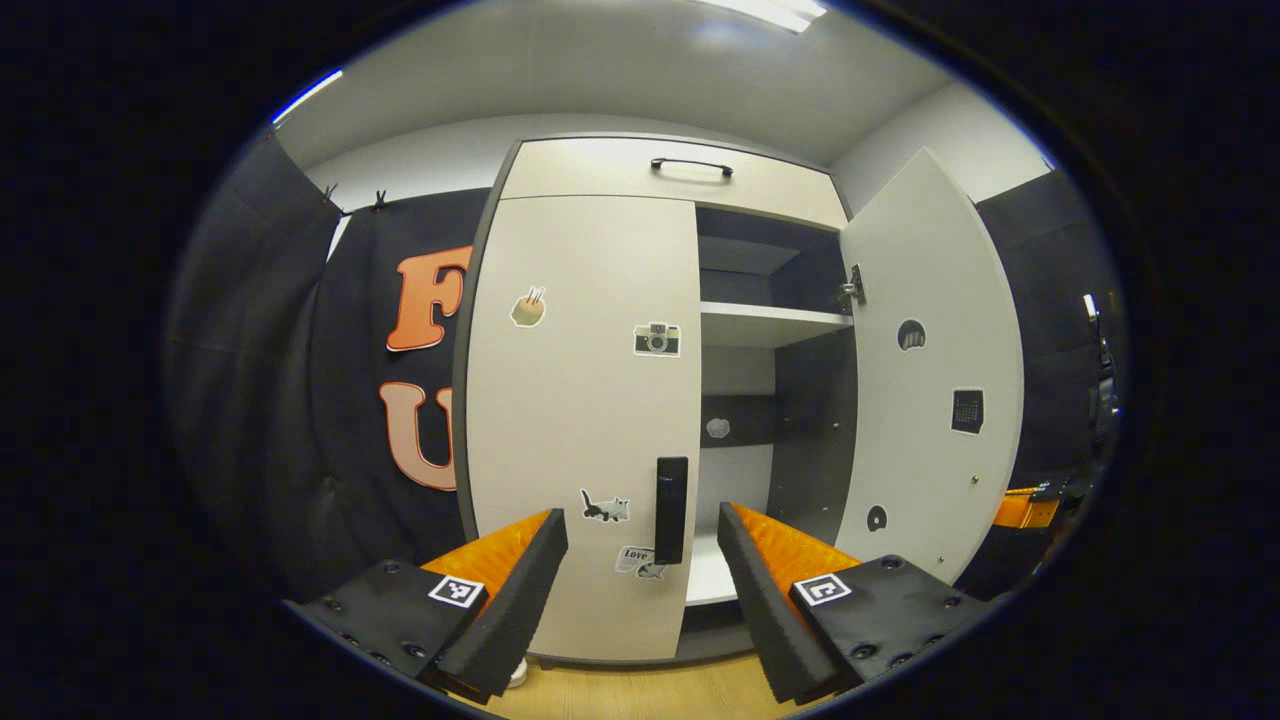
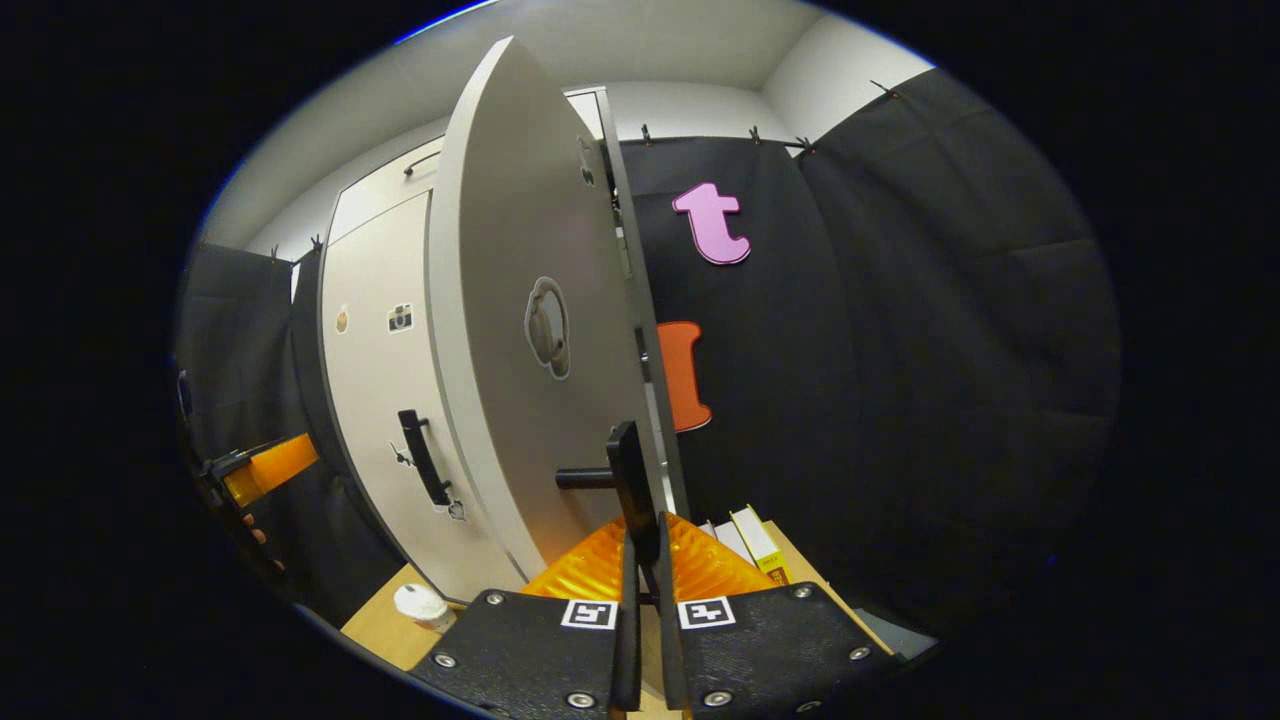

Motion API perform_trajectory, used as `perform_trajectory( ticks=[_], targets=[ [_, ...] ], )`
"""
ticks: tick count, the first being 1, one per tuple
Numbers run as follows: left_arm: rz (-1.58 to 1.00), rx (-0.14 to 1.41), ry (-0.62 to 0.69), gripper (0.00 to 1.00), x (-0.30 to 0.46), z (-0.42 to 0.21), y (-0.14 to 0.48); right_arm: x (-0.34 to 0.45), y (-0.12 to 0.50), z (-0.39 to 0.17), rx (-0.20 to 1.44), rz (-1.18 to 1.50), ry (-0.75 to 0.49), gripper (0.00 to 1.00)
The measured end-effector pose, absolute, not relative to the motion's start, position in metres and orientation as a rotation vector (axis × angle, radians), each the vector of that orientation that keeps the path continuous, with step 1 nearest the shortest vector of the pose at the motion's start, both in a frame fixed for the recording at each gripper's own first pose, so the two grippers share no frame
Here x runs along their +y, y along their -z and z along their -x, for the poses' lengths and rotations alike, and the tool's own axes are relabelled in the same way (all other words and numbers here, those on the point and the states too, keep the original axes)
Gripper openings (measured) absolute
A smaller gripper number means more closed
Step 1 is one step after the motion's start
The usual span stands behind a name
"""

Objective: Open the right door of the double-door shoe cabinet with the right hand, and open the left door with the left hand.

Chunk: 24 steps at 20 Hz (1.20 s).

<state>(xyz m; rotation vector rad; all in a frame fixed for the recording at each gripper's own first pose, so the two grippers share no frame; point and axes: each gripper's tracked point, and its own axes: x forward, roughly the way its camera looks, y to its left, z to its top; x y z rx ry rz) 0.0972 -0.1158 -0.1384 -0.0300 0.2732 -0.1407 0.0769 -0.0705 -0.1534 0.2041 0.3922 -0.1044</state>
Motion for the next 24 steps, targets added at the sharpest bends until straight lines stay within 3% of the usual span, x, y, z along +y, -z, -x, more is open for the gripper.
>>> perform_trajectory(
  ticks=[6,14,17,18,19,21,24],
  targets=[
    [0.024,0.291,0.138,0.98,-0.129,-0.114,0.150,-0.096,0.153,-0.070,0.394,-0.205,0.120,0.03],
    [0.018,0.337,0.094,0.96,-0.129,-0.145,0.178,-0.106,0.137,-0.041,0.385,-0.240,0.049,0.05],
    [0.011,0.329,0.156,0.97,-0.143,-0.157,0.192,-0.115,0.119,-0.033,0.341,-0.283,0.037,0.04],
    [-0.002,0.334,0.160,0.96,-0.144,-0.161,0.198,-0.115,0.118,-0.029,0.339,-0.299,0.027,0.12],
    [-0.015,0.342,0.154,0.96,-0.144,-0.165,0.204,-0.118,0.120,-0.027,0.340,-0.303,0.029,0.05],
    [-0.008,0.369,0.141,0.96,-0.147,-0.176,0.218,-0.128,0.125,-0.025,0.340,-0.279,0.055,0.06],
    [0.012,0.422,0.104,0.96,-0.145,-0.193,0.242,-0.131,0.124,-0.021,0.338,-0.238,0.056,0.18]
  ],
)
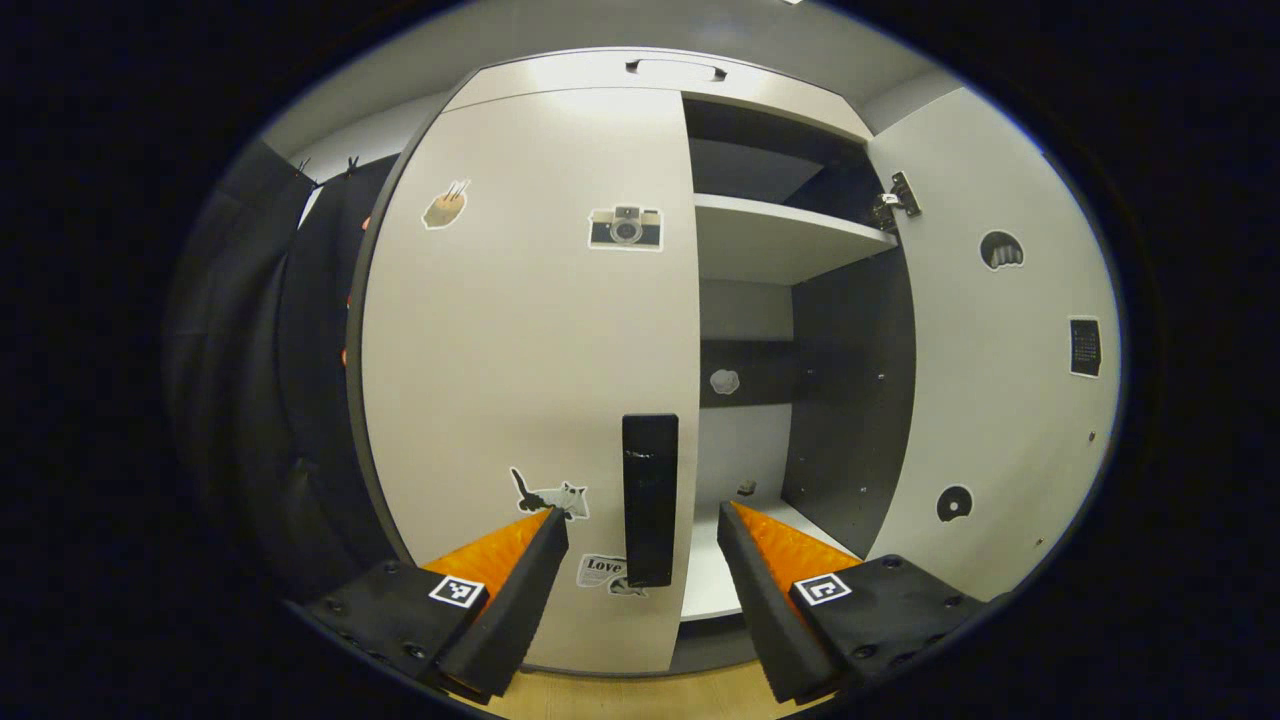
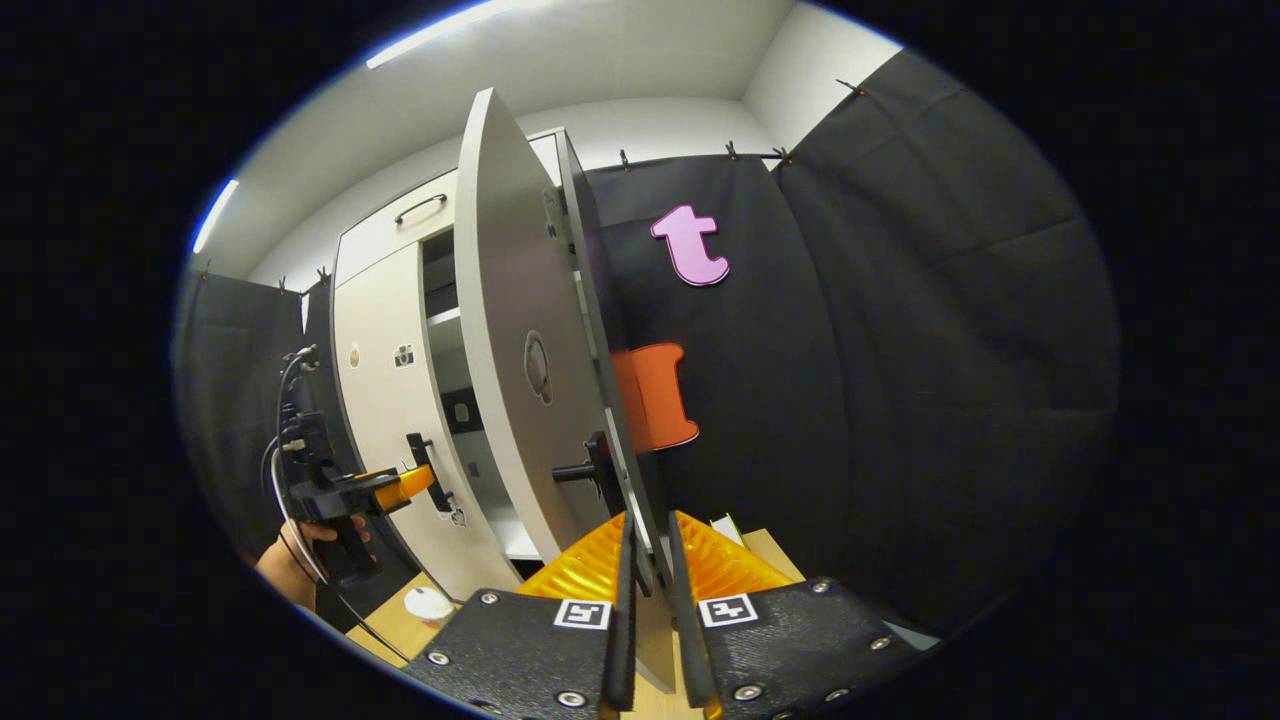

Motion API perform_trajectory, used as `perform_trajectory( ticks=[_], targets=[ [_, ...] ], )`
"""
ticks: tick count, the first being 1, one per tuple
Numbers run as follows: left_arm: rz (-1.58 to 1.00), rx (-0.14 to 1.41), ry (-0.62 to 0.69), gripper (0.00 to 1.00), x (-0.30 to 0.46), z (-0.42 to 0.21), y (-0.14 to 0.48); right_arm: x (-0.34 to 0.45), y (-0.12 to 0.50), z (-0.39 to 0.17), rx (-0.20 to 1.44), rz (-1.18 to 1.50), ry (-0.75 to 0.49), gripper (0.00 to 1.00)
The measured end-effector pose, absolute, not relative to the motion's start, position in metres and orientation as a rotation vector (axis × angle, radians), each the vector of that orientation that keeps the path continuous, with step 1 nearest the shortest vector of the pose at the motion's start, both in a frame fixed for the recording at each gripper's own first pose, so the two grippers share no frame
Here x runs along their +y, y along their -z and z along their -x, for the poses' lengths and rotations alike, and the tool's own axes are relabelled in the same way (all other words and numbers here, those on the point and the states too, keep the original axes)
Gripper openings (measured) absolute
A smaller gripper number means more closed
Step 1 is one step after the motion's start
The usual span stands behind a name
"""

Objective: Open the right door of the double-door shoe cabinet with the right hand, and open the left door with the left hand.

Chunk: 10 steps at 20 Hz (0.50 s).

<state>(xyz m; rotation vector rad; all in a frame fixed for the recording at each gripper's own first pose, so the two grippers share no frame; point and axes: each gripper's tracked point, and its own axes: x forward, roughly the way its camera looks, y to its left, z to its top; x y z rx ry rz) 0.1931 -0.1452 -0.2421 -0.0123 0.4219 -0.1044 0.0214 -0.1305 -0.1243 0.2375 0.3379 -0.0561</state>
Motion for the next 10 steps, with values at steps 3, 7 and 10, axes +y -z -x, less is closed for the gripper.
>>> perform_trajectory(
  ticks=[3,7,10],
  targets=[
    [0.014,0.434,0.061,0.92,-0.140,-0.207,0.253,-0.129,0.128,-0.020,0.341,-0.179,0.052,0.38],
    [0.018,0.428,0.040,0.85,-0.138,-0.219,0.259,-0.129,0.132,-0.018,0.355,-0.135,0.058,0.45],
    [0.070,0.422,0.063,0.67,-0.147,-0.221,0.265,-0.131,0.129,-0.017,0.350,-0.150,0.063,0.51]
  ],
)
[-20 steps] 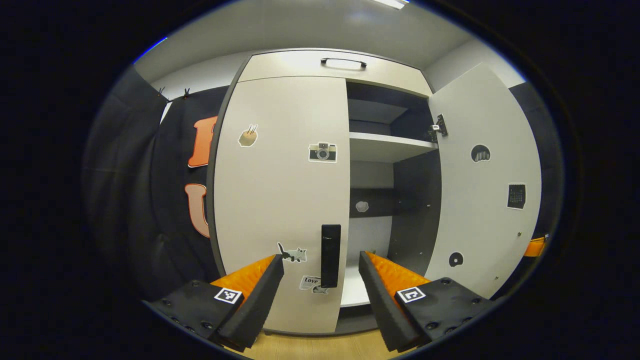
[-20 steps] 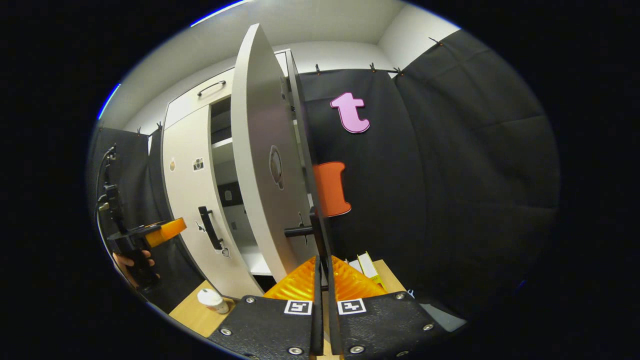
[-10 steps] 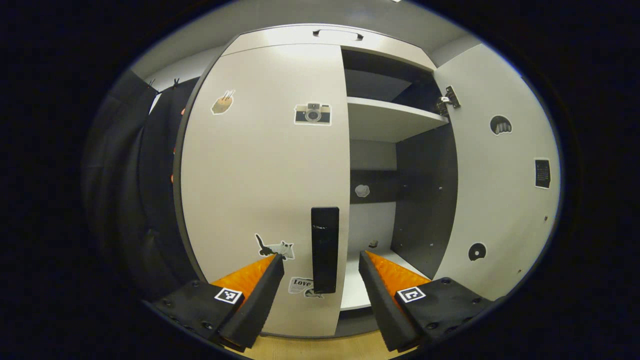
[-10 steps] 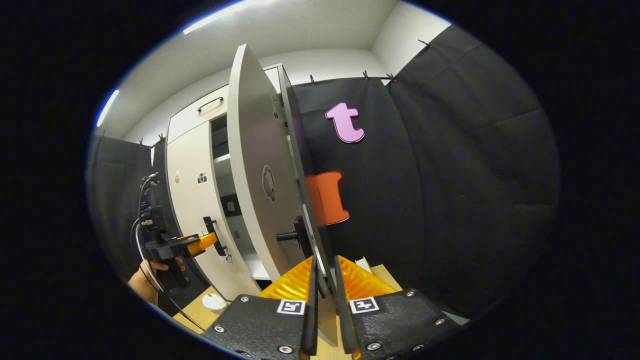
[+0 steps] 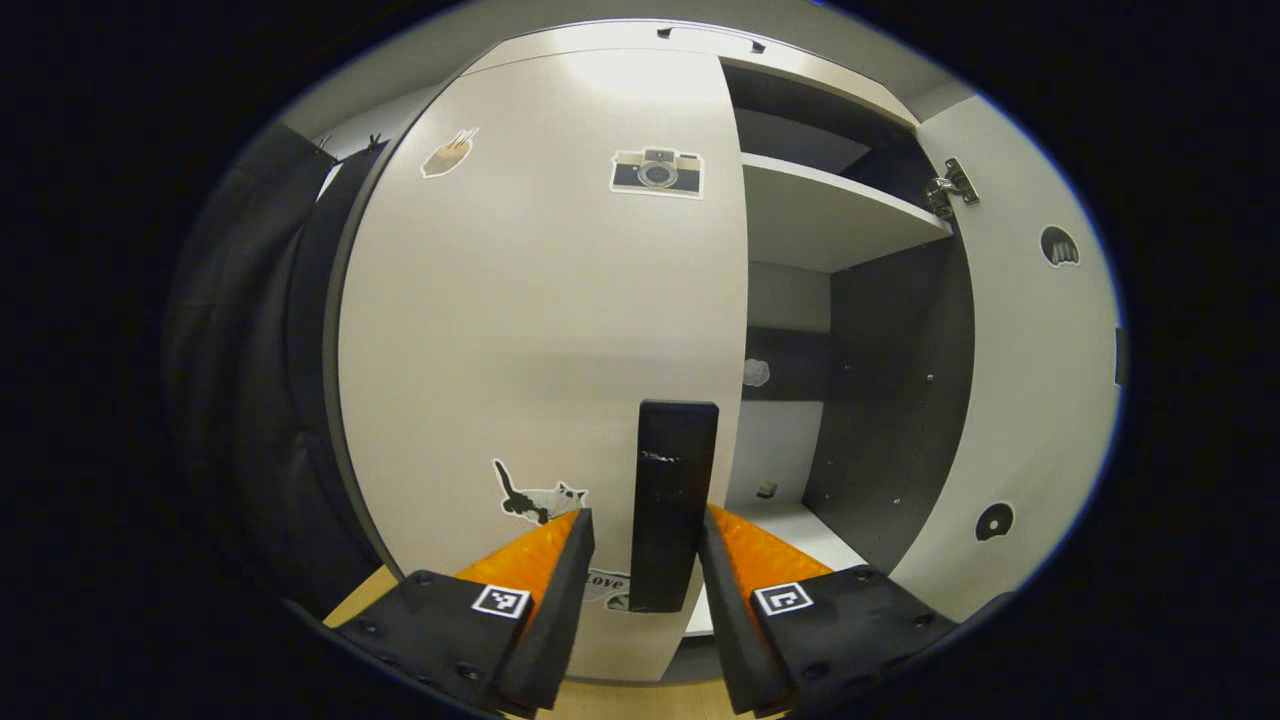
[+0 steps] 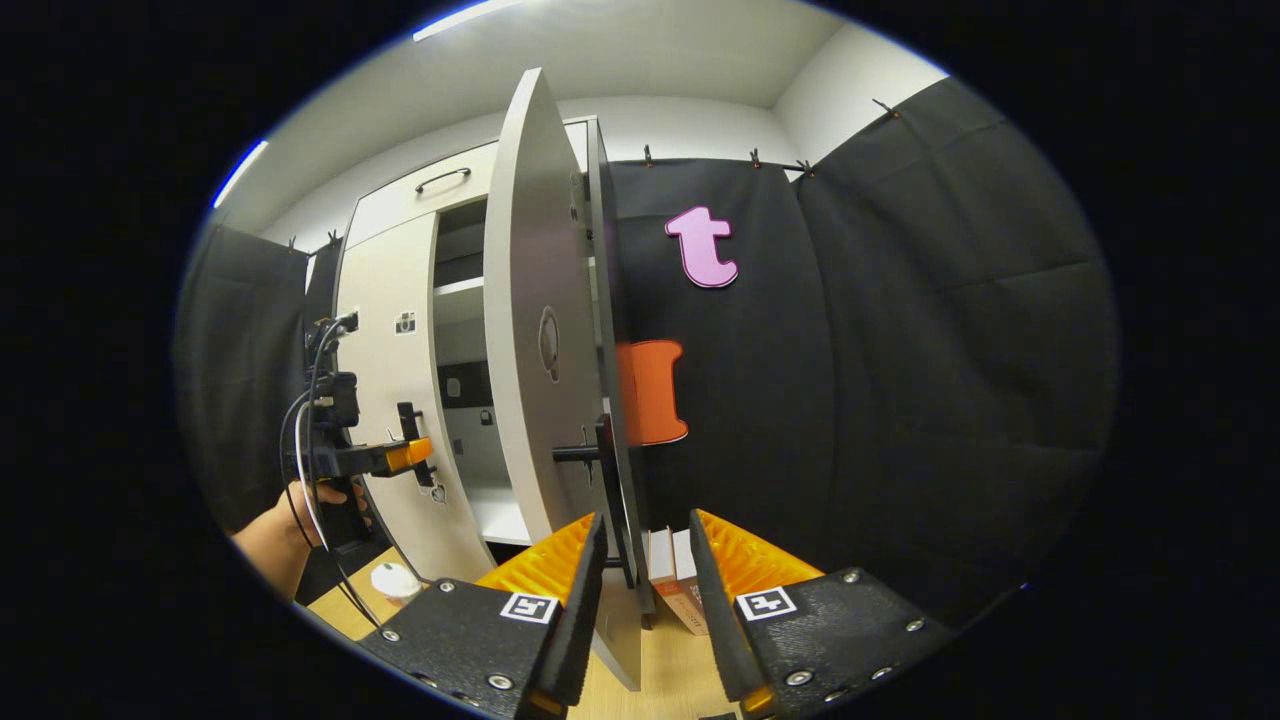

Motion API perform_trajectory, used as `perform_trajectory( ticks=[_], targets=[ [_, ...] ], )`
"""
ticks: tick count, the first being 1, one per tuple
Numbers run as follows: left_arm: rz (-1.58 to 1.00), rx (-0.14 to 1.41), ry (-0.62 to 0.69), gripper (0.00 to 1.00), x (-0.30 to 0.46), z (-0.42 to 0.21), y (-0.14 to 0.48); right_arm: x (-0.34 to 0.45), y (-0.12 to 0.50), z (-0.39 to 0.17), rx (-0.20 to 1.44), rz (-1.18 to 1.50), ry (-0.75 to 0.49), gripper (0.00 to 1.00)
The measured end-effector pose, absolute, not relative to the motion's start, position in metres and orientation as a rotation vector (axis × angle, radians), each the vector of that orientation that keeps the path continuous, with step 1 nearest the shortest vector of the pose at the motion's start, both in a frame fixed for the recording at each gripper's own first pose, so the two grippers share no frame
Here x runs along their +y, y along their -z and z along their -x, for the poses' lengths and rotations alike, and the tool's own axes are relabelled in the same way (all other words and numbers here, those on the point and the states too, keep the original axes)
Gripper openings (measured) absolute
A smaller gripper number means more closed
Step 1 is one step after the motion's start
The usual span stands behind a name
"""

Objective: Open the right door of the double-door shoe cabinet with the right hand, and open the left door with the left hand.

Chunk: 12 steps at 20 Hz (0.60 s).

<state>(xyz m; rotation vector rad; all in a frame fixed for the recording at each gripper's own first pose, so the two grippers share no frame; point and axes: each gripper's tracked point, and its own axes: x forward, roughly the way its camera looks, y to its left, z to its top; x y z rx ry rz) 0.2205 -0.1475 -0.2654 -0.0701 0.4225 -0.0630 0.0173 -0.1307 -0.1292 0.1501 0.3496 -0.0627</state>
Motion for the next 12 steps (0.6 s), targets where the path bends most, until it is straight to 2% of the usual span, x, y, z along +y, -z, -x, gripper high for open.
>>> perform_trajectory(
  ticks=[1,2,3,4,6,8,9,12],
  targets=[
    [0.080,0.430,0.070,0.60,-0.149,-0.222,0.269,-0.131,0.128,-0.017,0.347,-0.156,0.067,0.52],
    [0.093,0.437,0.083,0.59,-0.154,-0.223,0.273,-0.132,0.128,-0.015,0.346,-0.161,0.070,0.52],
    [0.098,0.446,0.085,0.46,-0.155,-0.224,0.275,-0.133,0.128,-0.014,0.346,-0.163,0.078,0.53],
    [0.093,0.452,0.081,0.42,-0.155,-0.225,0.277,-0.134,0.128,-0.011,0.346,-0.161,0.083,0.54],
    [0.072,0.448,0.082,0.41,-0.155,-0.226,0.278,-0.138,0.128,-0.005,0.350,-0.147,0.101,0.55],
    [0.060,0.449,0.088,0.37,-0.155,-0.225,0.278,-0.136,0.126,-0.002,0.353,-0.150,0.104,0.57],
    [0.062,0.454,0.090,0.32,-0.154,-0.225,0.277,-0.134,0.125,-0.001,0.351,-0.157,0.103,0.59],
    [0.052,0.457,0.087,0.28,-0.153,-0.217,0.276,-0.130,0.121,-0.003,0.338,-0.163,0.101,0.63]
  ],
)
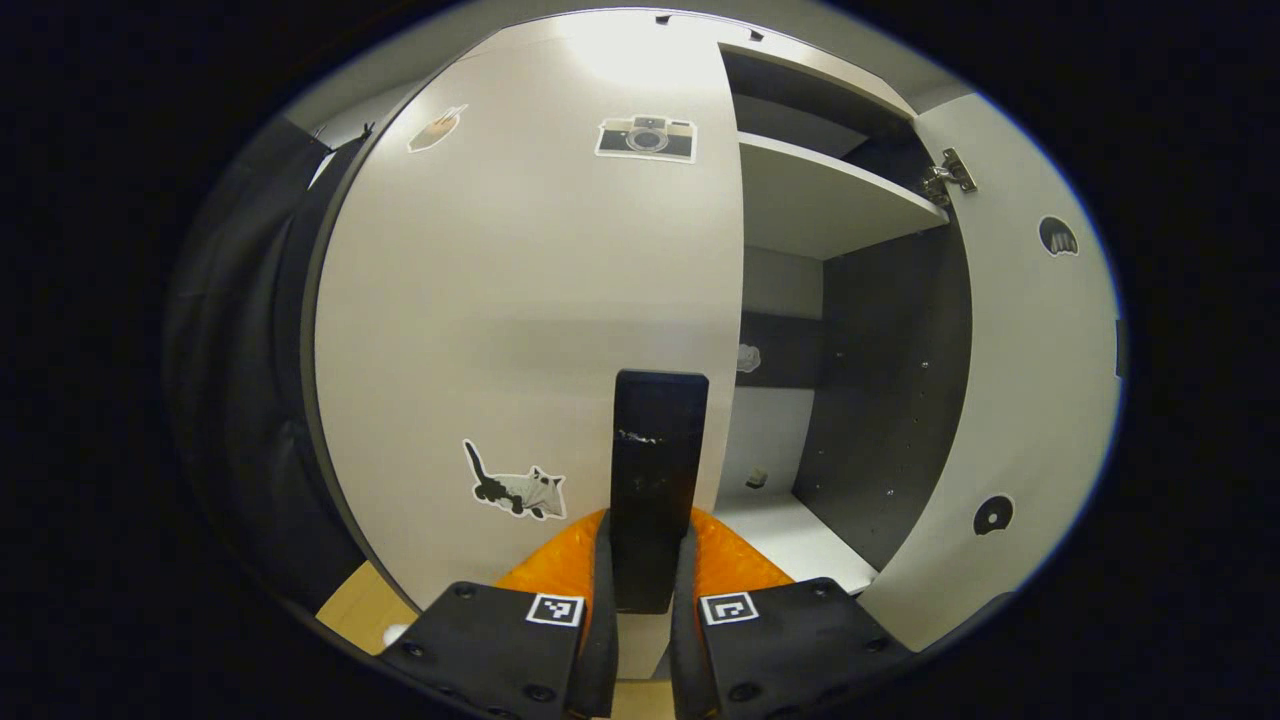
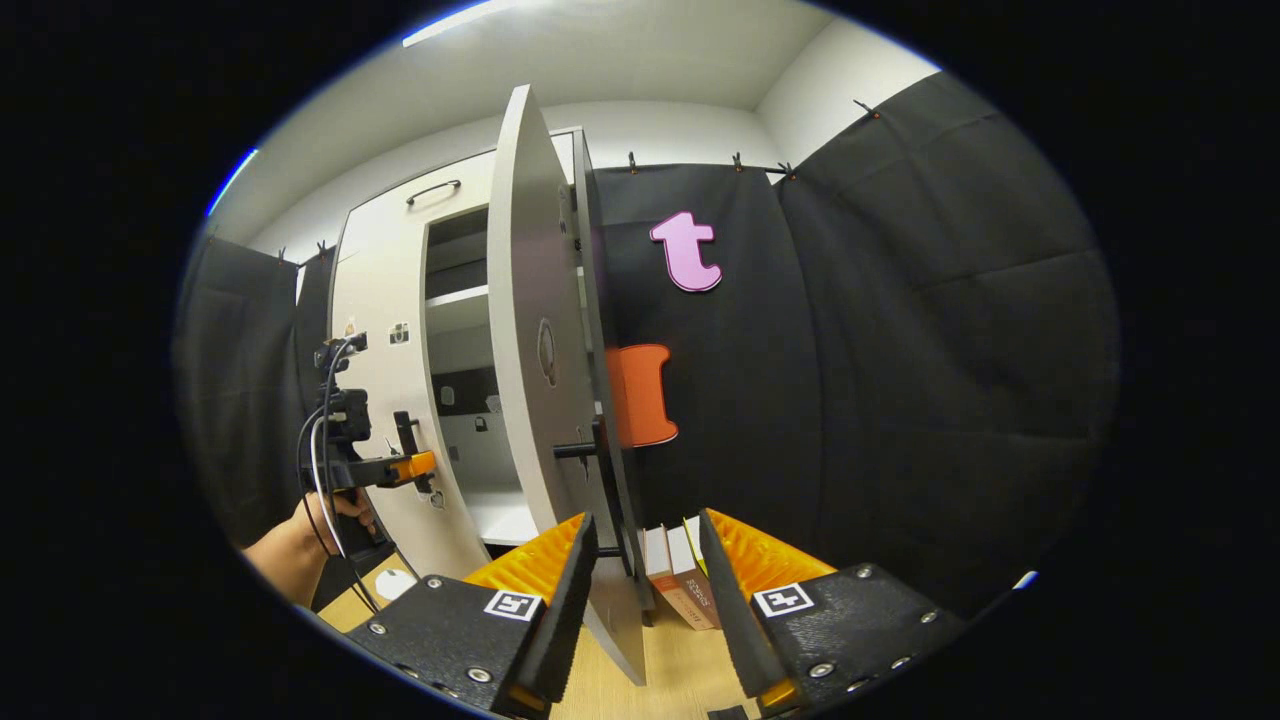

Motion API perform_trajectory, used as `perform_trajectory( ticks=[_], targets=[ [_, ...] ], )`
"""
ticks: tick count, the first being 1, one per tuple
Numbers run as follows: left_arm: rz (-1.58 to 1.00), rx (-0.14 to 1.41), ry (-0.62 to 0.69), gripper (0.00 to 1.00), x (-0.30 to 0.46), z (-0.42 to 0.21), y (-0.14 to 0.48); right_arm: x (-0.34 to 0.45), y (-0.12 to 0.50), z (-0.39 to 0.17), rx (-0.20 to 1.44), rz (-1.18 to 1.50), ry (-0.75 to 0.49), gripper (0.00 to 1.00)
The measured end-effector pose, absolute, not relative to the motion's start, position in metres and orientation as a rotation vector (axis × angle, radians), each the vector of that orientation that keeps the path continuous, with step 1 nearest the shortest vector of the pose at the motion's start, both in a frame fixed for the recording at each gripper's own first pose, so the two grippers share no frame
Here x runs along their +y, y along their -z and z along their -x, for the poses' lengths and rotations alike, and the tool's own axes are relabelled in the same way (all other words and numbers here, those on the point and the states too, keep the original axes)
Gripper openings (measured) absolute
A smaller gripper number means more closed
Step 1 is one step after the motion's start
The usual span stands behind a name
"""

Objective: Open the right door of the double-door shoe cabinet with the right hand, and open the left door with the left hand.

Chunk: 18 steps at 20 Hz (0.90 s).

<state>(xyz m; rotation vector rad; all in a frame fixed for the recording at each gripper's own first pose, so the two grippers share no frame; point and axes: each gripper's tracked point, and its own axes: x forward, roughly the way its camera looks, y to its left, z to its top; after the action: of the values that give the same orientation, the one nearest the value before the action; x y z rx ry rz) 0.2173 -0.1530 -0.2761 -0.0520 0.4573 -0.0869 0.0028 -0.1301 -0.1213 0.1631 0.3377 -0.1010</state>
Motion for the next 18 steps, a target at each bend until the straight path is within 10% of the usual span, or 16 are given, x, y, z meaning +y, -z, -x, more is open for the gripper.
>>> perform_trajectory(
  ticks=[18],
  targets=[
    [0.074,0.445,0.061,0.20,-0.125,-0.177,0.259,-0.079,0.085,-0.016,0.213,-0.176,0.011,0.64]
  ],
)
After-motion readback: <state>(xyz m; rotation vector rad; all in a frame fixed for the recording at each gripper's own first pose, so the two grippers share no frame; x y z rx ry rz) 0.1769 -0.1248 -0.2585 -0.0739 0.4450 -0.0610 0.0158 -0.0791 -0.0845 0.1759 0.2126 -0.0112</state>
